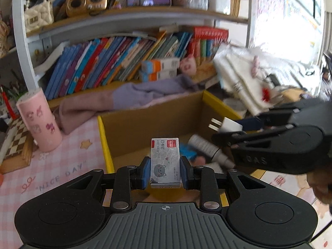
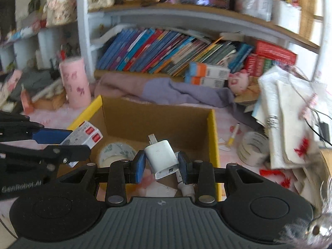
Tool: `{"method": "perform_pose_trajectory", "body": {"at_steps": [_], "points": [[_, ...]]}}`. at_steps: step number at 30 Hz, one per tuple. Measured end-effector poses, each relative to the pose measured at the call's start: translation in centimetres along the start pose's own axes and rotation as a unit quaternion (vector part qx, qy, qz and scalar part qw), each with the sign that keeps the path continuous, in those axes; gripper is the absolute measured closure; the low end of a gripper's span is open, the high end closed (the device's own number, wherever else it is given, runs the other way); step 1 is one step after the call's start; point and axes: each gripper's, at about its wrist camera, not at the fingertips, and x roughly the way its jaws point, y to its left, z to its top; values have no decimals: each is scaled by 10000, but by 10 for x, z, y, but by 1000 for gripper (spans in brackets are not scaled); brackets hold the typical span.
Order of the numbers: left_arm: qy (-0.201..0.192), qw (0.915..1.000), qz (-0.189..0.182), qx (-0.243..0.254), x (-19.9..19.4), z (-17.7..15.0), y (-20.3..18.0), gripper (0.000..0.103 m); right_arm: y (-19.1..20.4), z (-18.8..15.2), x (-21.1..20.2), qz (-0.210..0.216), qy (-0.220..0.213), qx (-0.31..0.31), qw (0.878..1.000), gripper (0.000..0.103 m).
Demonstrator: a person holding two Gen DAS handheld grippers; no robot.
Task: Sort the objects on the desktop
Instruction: 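Carry the card box and charger with both tools over the yellow box, then open left tool to drop the card box while right tool releases the charger into the box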
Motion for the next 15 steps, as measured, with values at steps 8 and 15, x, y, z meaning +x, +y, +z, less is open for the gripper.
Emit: {"method": "perform_pose_trajectory", "body": {"at_steps": [8,15], "points": [[441,9989,128,-40,23,-10,-7,75,3,1,47,284,665,-606,9955,71],[502,9984,211,-142,27,-12,-9,75,4,-7,65,443,1094,-802,9898,71]]}}
